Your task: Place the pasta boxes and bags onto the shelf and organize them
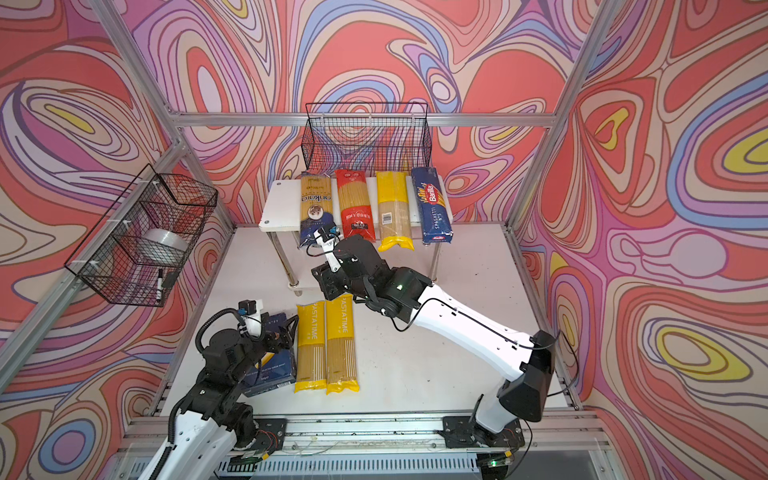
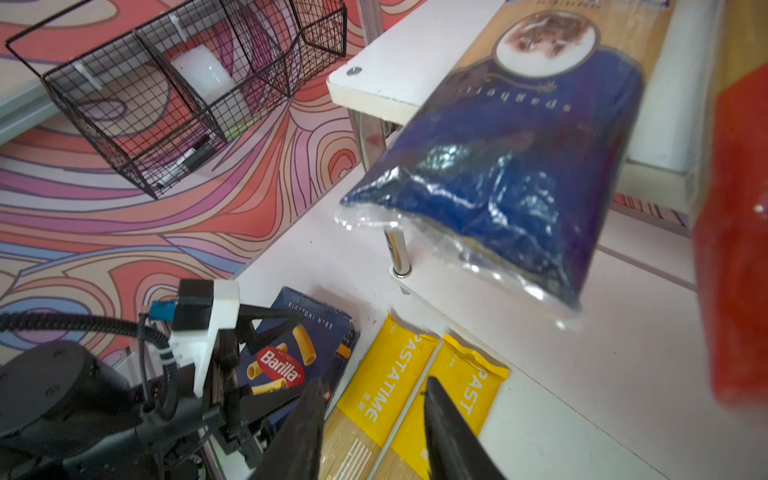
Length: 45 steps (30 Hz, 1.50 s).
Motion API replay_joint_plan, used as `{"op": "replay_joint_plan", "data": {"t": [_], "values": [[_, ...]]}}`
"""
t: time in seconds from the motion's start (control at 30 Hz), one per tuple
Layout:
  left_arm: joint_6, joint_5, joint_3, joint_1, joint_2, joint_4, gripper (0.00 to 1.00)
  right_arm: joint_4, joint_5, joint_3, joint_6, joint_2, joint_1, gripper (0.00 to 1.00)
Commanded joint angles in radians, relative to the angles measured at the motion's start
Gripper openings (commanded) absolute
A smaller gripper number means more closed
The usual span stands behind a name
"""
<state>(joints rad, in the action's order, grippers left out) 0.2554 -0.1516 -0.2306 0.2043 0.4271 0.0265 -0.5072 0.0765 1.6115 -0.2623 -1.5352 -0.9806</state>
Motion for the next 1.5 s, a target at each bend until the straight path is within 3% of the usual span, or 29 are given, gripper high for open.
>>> {"op": "replay_joint_plan", "data": {"t": [0.0,0.13,0.33,0.73,0.93,1.47], "values": [[0.001,0.012,-0.011,0.003,0.013,-0.004,1.0,0.038,-0.008,-0.055,0.016,0.086,-0.011,0.43],[0.001,0.011,-0.014,0.004,0.026,-0.007,1.0,0.04,0.012,-0.119,0.014,0.154,-0.012,0.46],[0.007,0.035,-0.009,0.003,0.006,0.004,1.0,0.159,-0.041,-0.353,0.01,0.291,-0.012,0.51],[0.008,0.036,-0.008,0.003,0.001,0.004,1.0,0.239,0.042,-0.686,-0.187,0.397,-0.029,0.59],[0.007,0.032,-0.022,0.003,0.048,-0.006,1.0,0.139,0.221,-0.756,-0.331,0.352,-0.08,0.67],[0.007,0.033,-0.017,0.004,0.032,-0.004,1.0,0.253,0.186,-0.772,-0.421,0.127,-0.095,0.78]]}}
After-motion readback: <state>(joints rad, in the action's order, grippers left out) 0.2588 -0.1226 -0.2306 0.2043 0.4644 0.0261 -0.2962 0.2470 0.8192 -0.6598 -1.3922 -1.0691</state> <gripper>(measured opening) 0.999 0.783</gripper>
